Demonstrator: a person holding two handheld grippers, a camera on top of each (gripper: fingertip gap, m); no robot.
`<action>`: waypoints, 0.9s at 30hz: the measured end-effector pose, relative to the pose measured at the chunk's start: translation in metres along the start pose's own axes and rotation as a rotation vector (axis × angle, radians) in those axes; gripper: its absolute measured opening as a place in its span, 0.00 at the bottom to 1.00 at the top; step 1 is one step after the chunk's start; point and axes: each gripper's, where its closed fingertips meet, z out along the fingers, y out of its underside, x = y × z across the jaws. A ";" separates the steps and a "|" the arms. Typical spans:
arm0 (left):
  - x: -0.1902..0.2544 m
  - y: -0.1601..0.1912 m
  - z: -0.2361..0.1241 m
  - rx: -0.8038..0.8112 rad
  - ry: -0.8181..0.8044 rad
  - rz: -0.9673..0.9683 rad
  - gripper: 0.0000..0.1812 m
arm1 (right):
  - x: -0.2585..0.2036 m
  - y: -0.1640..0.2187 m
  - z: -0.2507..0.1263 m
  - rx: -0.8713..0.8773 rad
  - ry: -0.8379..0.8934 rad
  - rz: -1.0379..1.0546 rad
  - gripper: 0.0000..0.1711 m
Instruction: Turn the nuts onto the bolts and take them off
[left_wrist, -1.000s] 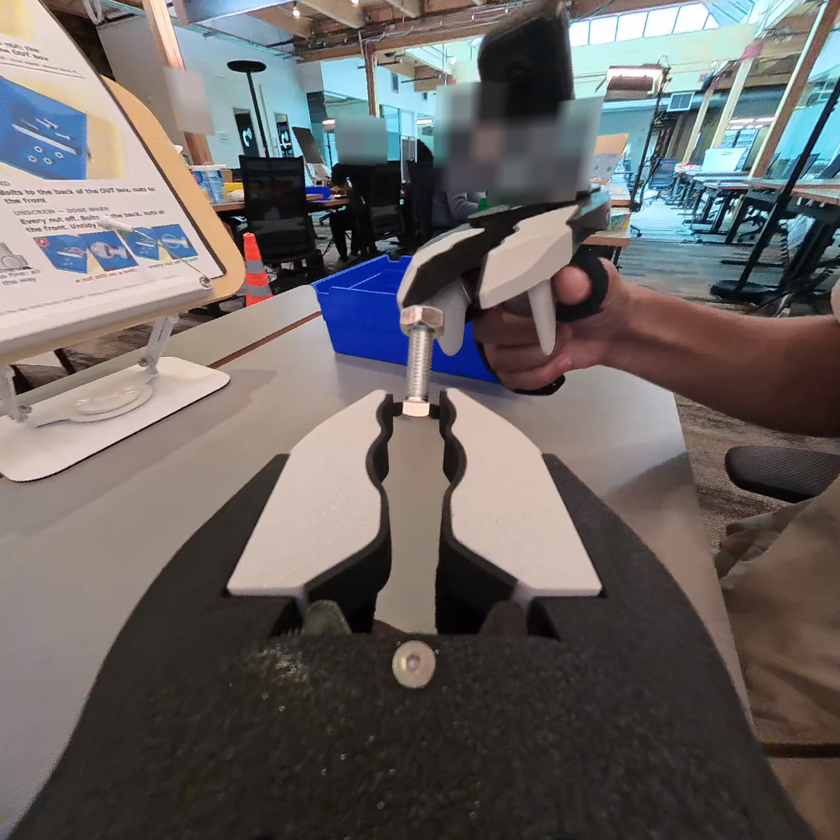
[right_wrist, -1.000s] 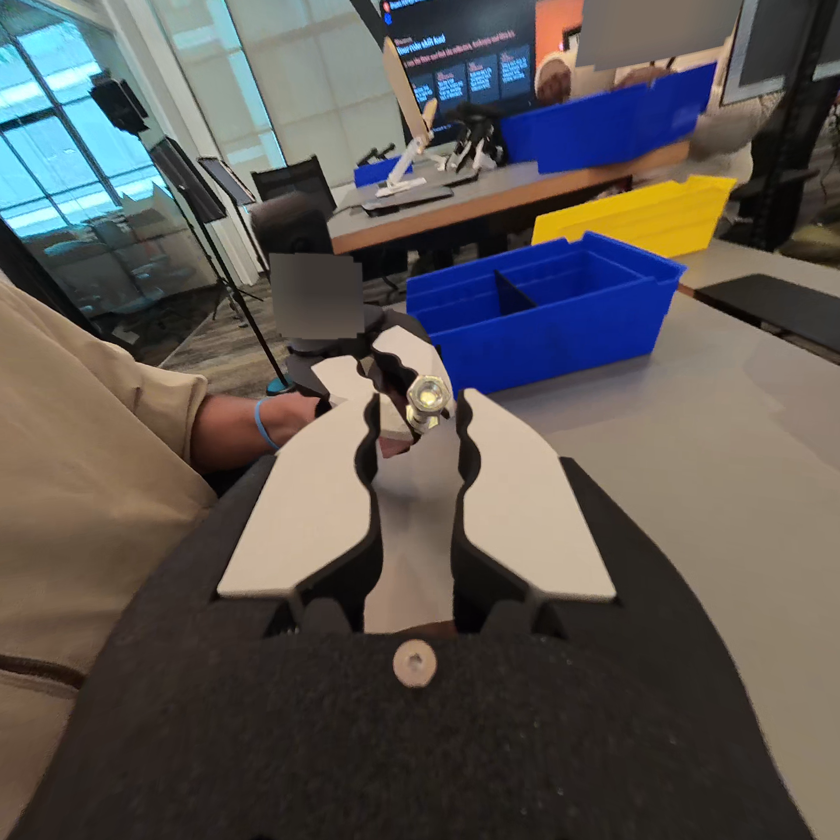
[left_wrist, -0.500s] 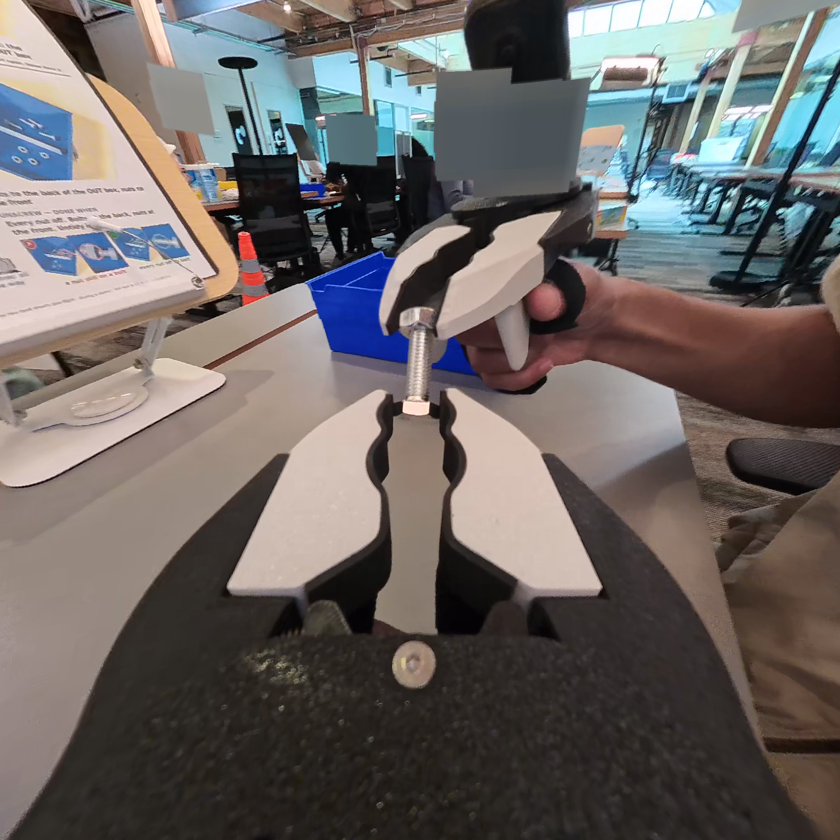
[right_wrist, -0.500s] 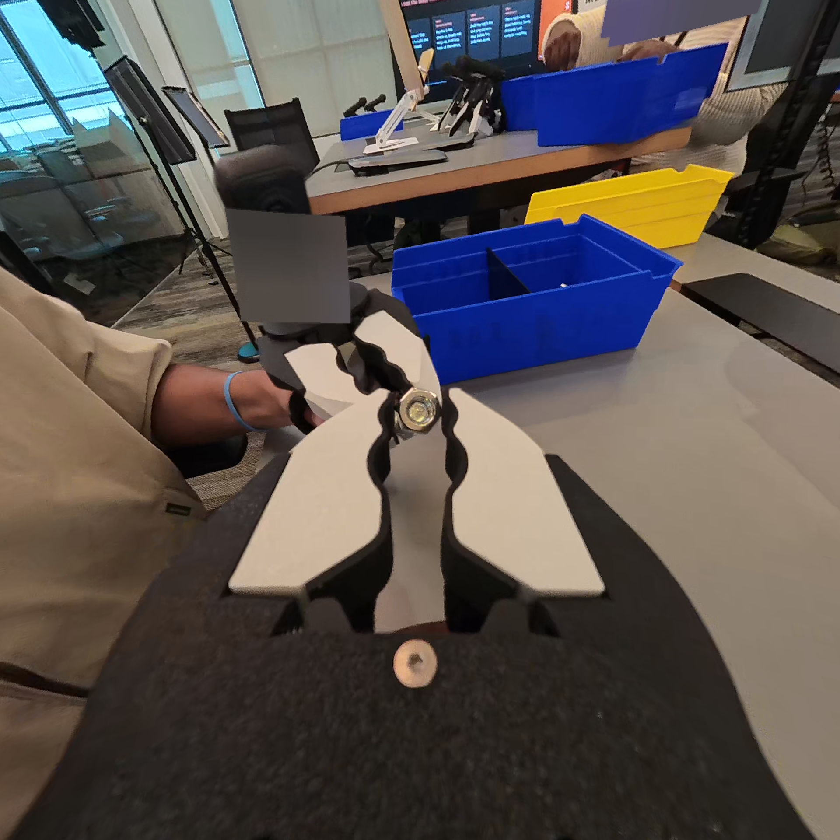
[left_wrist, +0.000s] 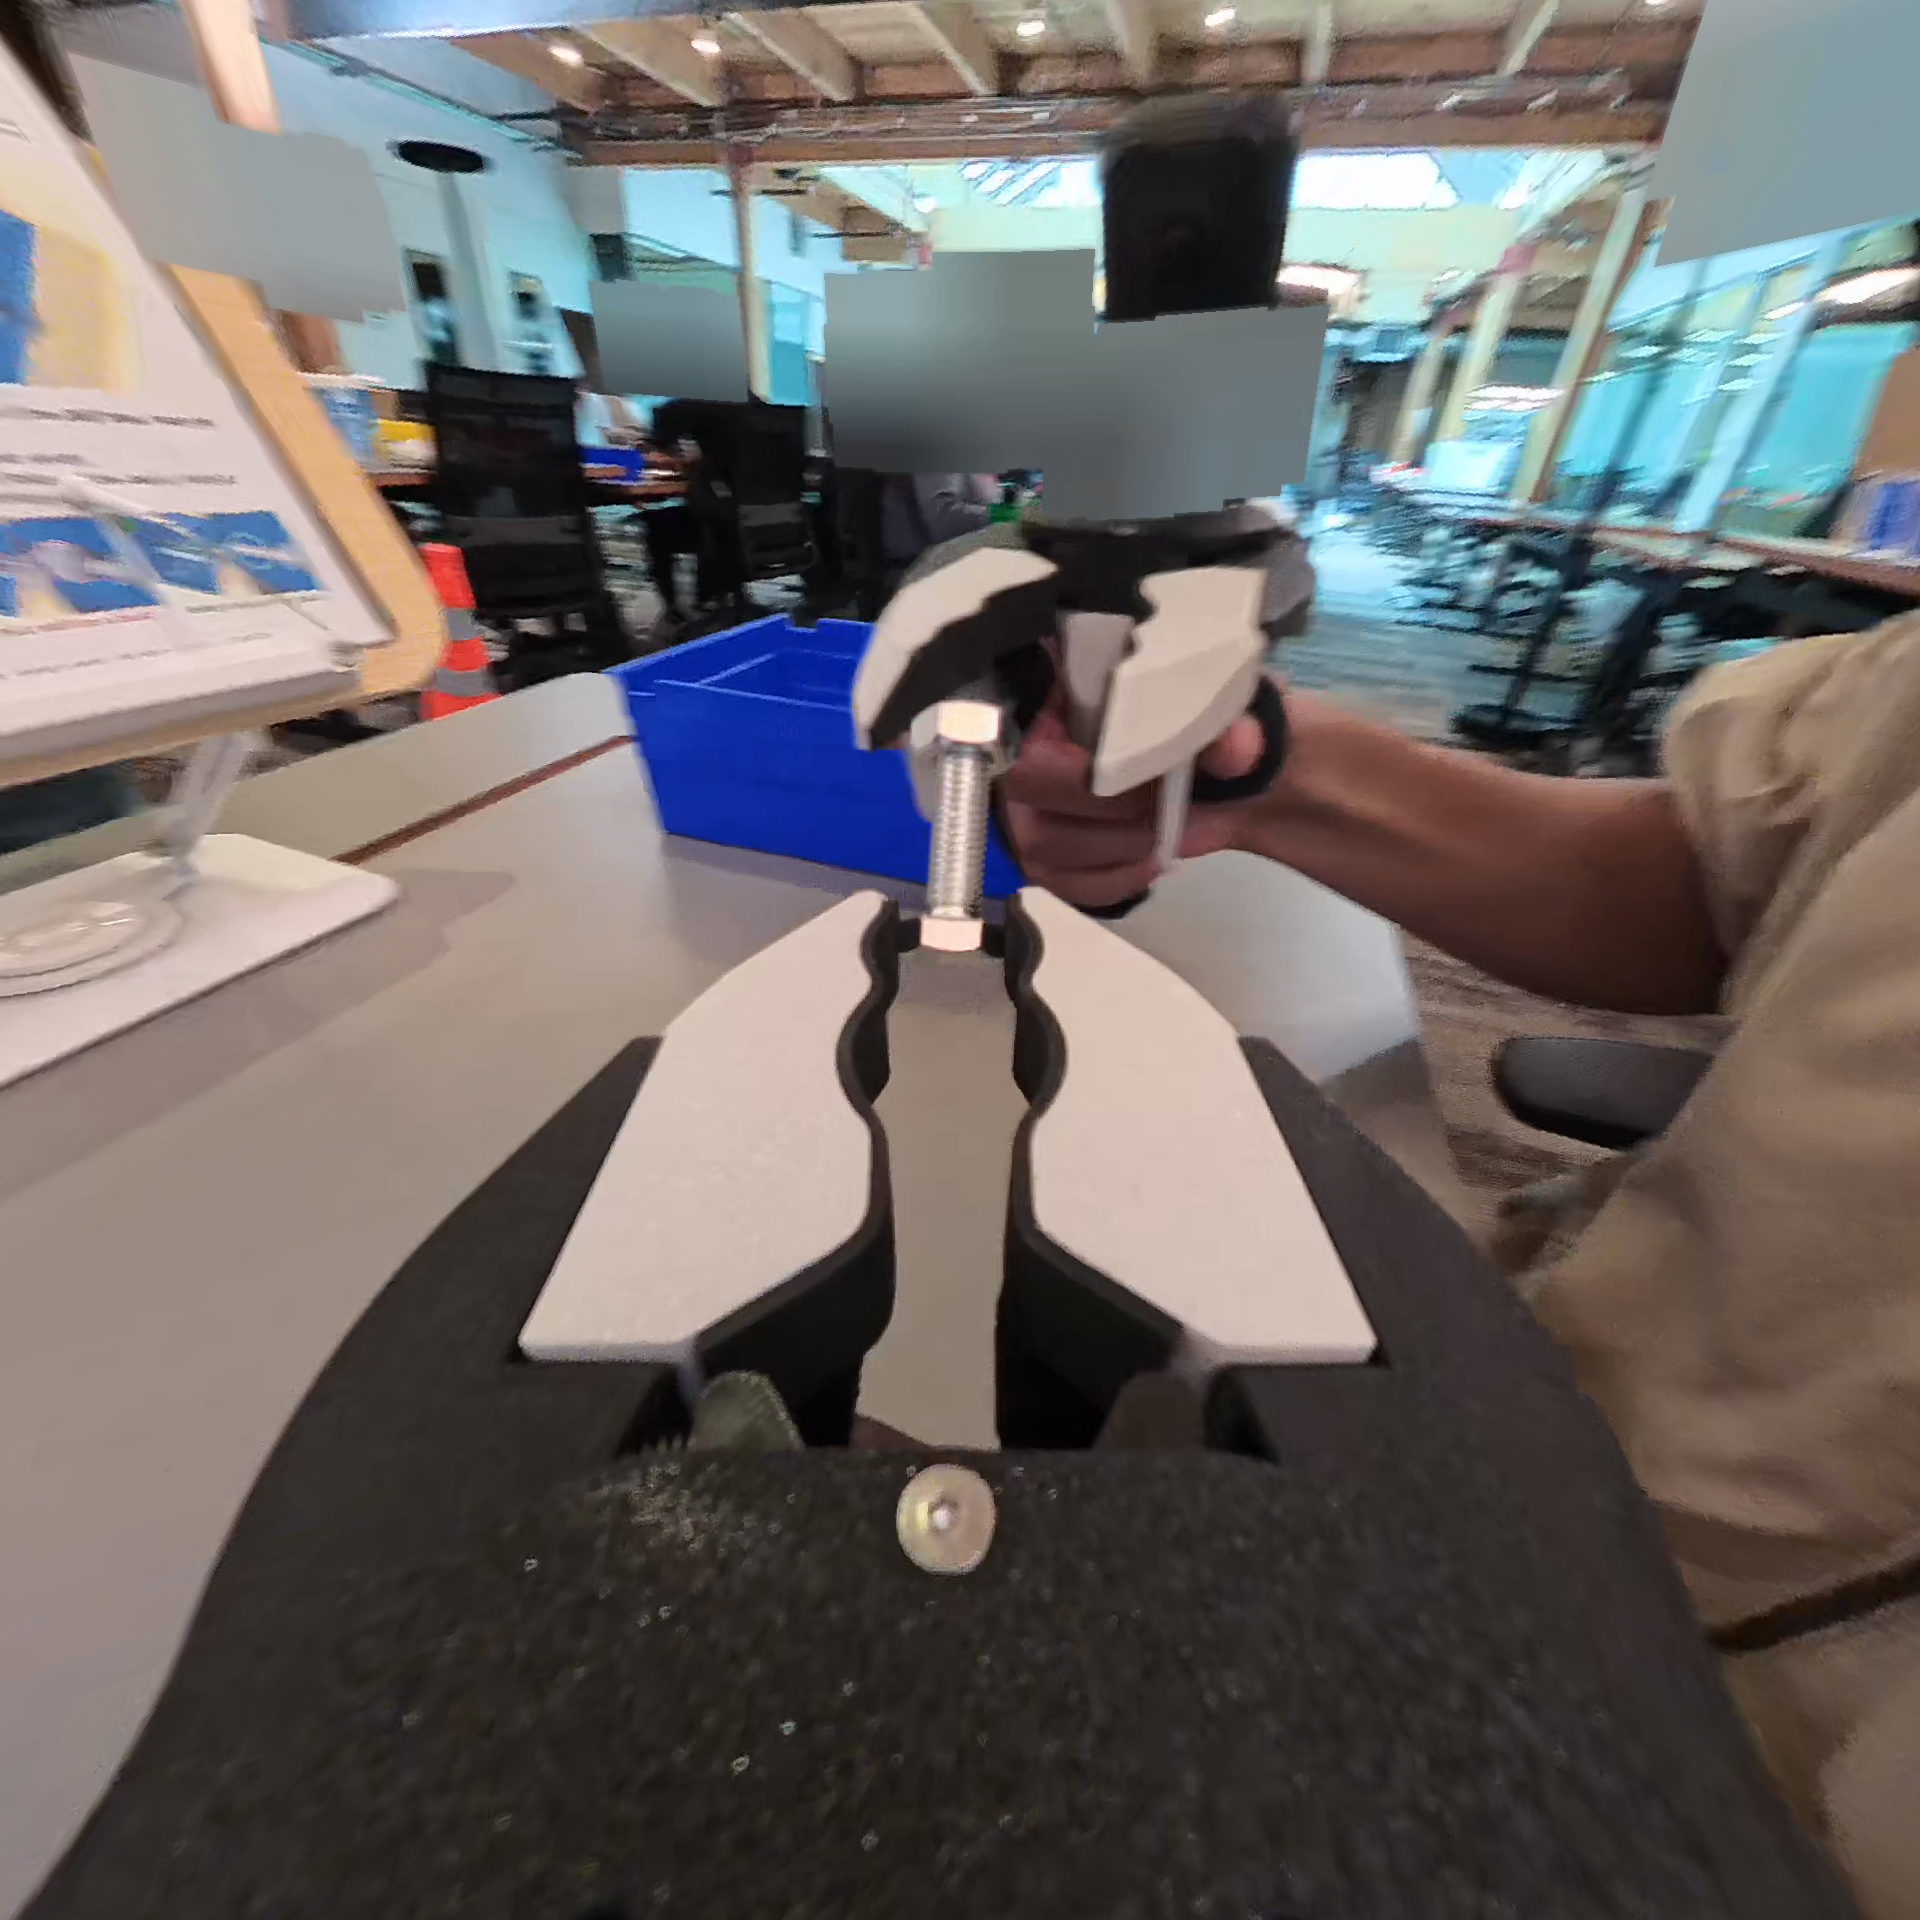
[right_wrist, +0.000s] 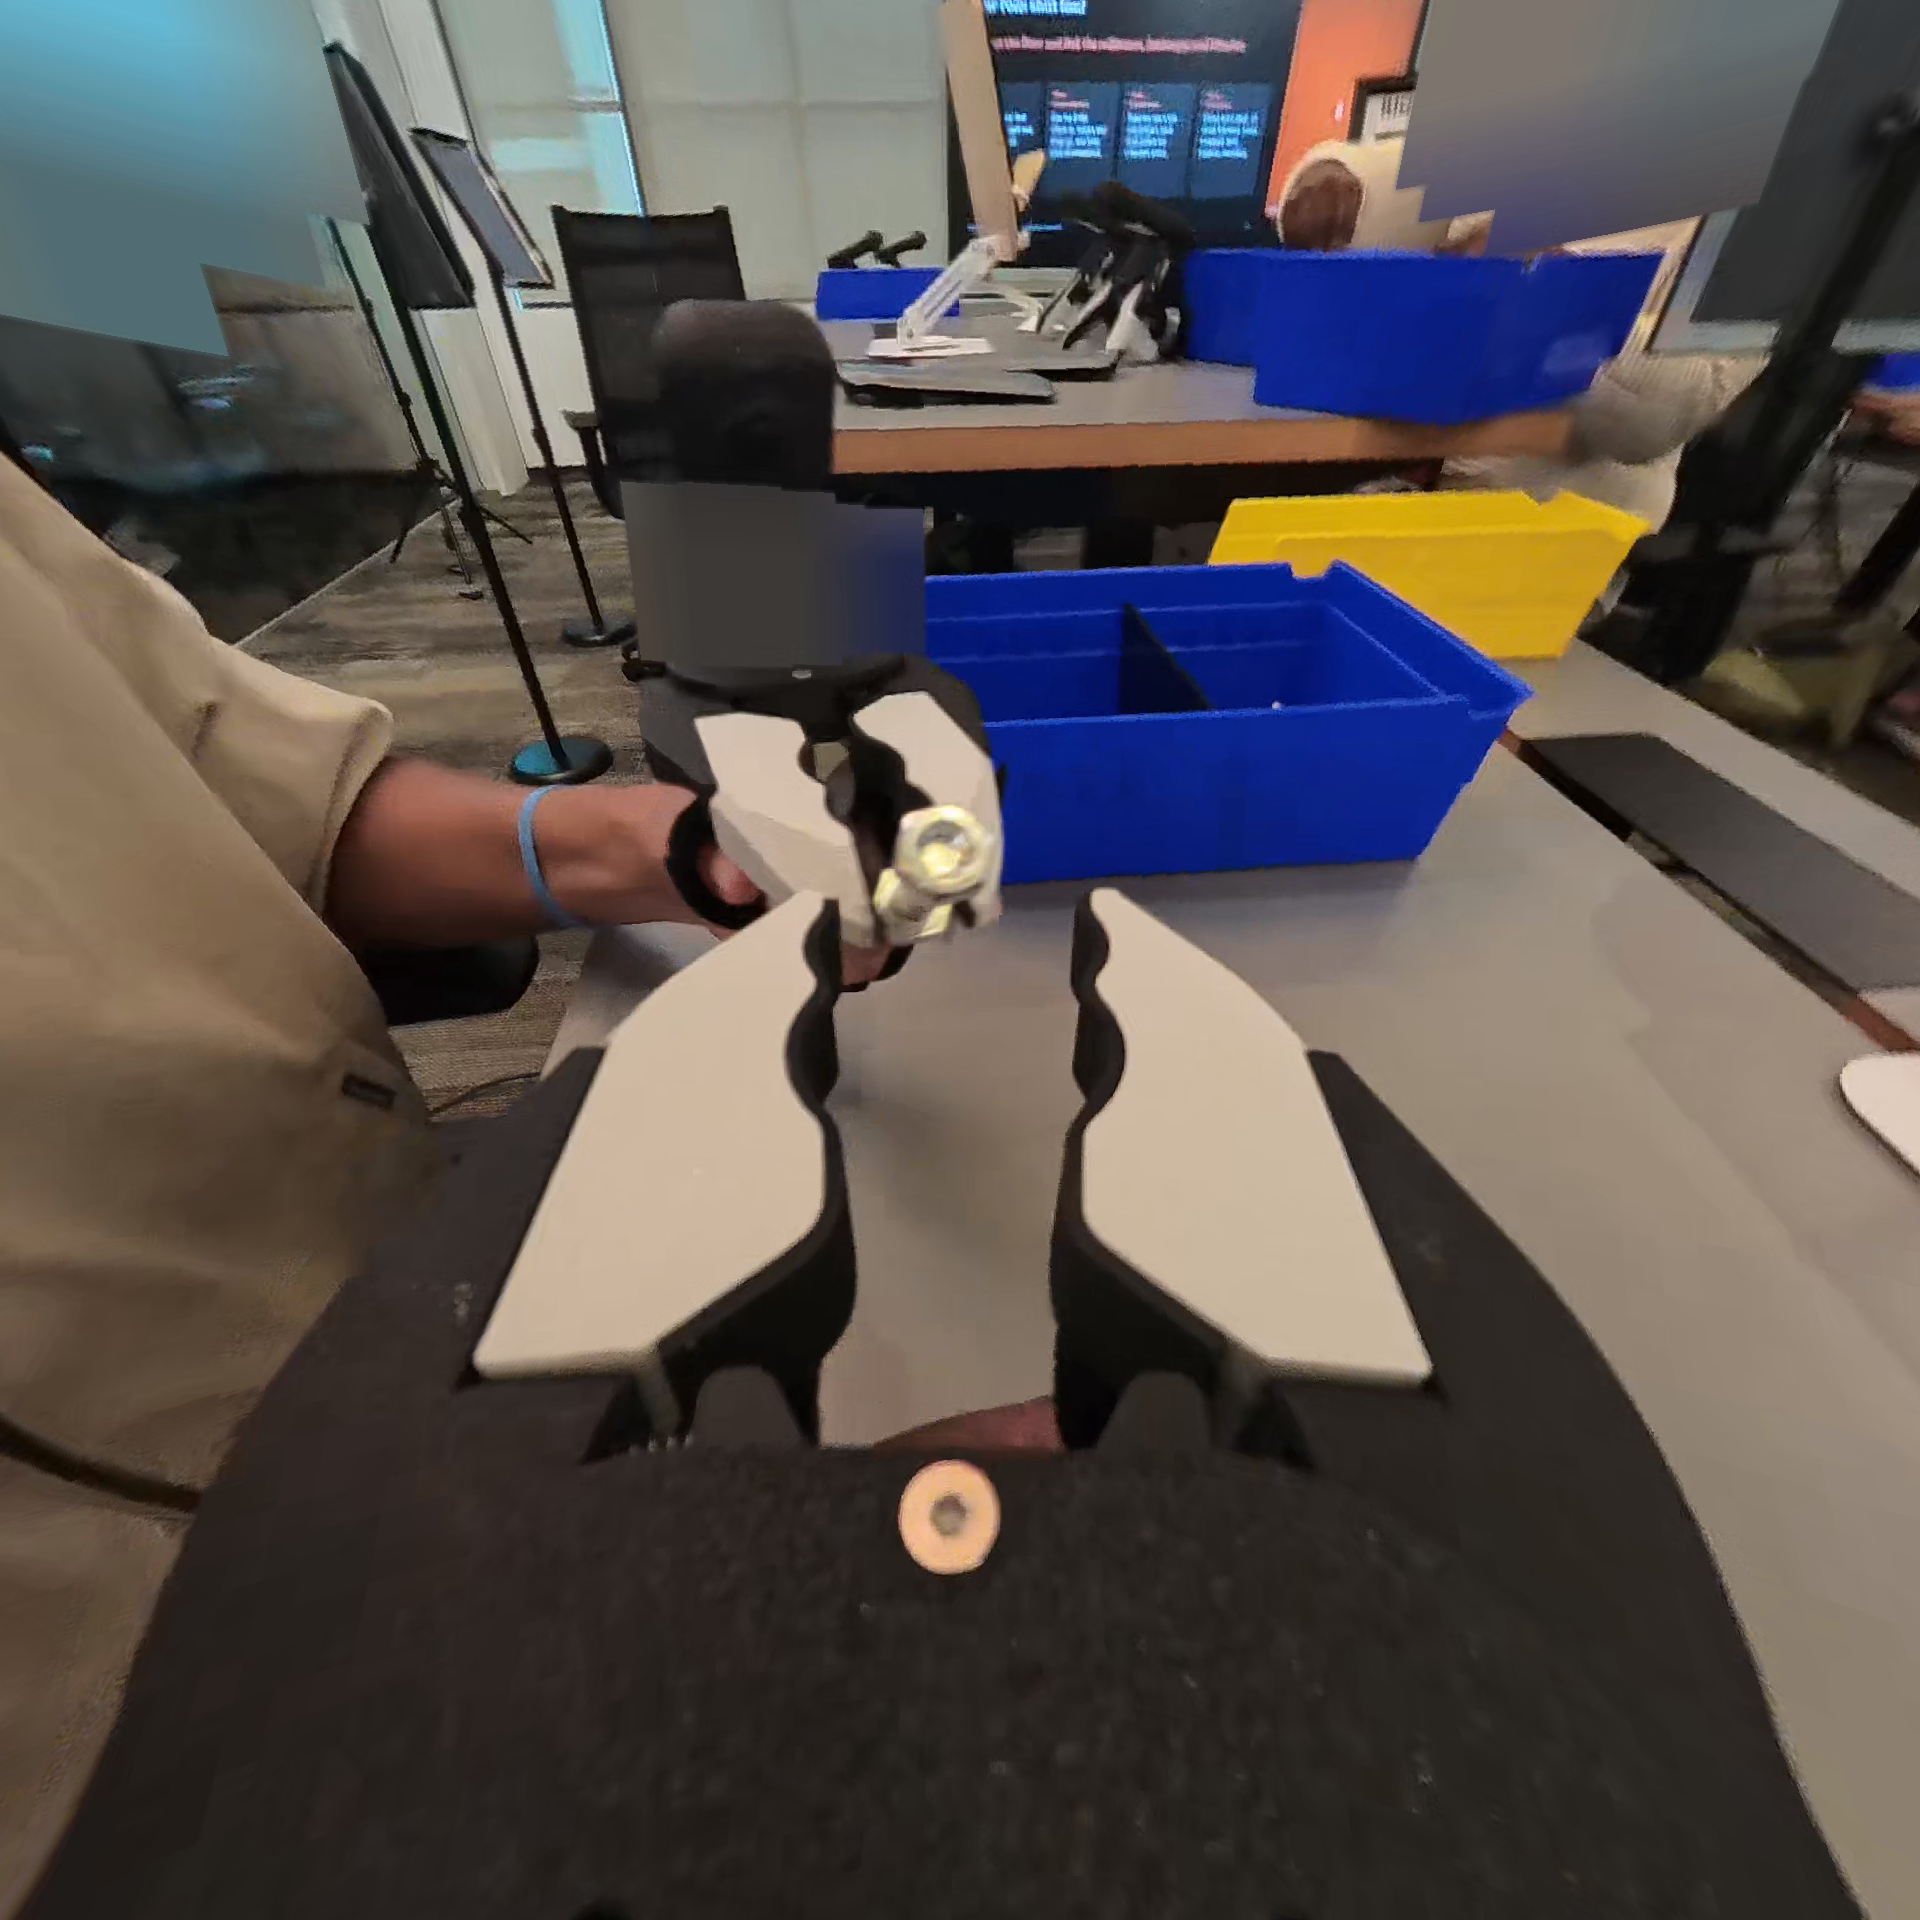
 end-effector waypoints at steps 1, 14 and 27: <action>0.007 0.000 0.000 -0.001 0.056 -0.029 0.10 | -0.004 -0.001 -0.001 0.013 -0.024 -0.029 0.25; 0.021 -0.001 0.002 -0.011 0.135 -0.041 0.10 | -0.020 -0.002 0.000 -0.004 -0.095 -0.039 0.11; 0.004 -0.005 0.003 -0.054 -0.093 0.132 0.10 | -0.010 -0.008 -0.001 0.072 0.048 0.228 0.24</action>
